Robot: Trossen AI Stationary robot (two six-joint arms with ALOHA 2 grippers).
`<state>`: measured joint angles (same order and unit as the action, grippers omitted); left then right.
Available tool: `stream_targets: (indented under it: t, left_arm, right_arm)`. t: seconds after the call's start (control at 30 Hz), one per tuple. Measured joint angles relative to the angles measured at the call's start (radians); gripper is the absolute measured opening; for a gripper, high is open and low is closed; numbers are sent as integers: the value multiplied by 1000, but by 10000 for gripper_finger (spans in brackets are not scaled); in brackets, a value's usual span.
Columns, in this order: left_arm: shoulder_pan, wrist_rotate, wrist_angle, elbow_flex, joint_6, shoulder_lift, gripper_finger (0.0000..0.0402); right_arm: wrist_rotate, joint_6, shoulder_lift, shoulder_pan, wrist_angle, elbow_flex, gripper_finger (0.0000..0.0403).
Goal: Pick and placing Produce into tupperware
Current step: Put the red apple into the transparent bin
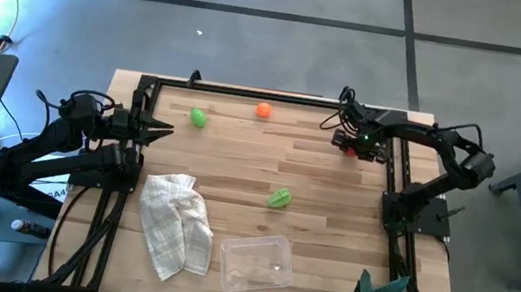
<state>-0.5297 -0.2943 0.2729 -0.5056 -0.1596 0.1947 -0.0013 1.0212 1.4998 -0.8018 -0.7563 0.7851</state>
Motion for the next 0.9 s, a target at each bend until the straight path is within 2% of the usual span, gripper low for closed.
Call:
stream_targets:
  t: [0.57,0.9]
  left_arm:
    - [0,0,0,0,0,0,37]
    - [0,0,0,0,0,0,37]
  right_arm:
    - [30,14,0,-49,111,-49,232]
    - [143,80,0,-49,111,-49,232]
